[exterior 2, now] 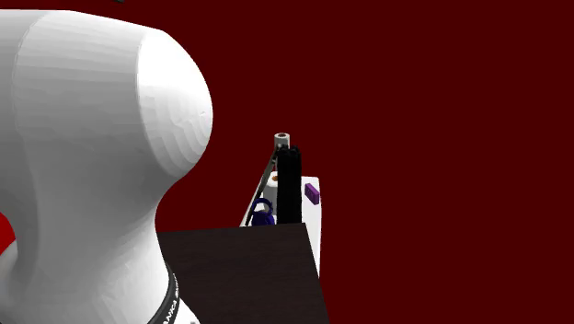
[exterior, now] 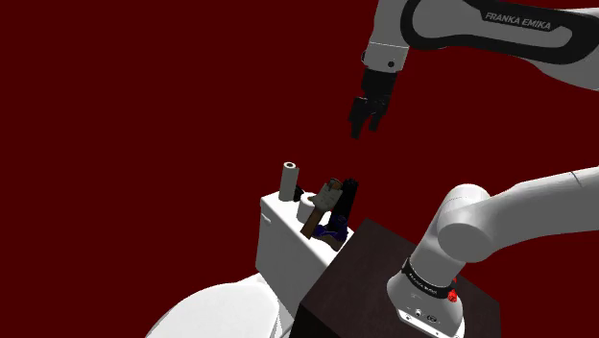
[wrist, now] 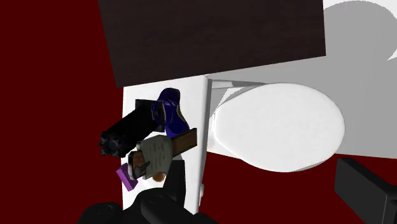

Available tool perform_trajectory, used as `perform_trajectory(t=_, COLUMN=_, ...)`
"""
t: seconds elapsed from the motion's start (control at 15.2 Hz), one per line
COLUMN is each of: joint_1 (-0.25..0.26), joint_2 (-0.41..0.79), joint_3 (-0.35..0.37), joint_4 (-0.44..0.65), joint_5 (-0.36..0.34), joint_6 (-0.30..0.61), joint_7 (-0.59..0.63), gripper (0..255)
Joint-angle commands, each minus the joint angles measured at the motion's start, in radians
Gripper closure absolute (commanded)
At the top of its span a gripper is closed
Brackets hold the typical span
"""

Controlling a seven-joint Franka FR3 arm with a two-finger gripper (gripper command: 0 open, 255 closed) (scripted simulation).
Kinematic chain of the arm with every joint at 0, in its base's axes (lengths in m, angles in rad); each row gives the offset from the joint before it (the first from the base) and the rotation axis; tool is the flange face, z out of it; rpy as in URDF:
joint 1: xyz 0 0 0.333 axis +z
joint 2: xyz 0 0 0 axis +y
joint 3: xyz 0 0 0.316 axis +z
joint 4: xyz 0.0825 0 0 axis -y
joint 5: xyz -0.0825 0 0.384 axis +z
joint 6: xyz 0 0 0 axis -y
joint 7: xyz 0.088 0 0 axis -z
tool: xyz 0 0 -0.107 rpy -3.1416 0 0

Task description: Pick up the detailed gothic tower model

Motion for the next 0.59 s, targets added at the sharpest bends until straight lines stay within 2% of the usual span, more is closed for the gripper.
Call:
perform_trajectory(t=0.0, joint_1=0.0, joint_2=0.0, joint_3=0.0, joint_4=0.0, joint_5=0.0, joint_6=0.0, joint_7=0.0, gripper=0)
perform_trajectory(t=0.53, joint_1=-0.044, joint_2=0.022, joint_3=-0.11, joint_4=-0.193, joint_5=-0.092, joint_6=0.21, joint_7=-0.127, gripper=0)
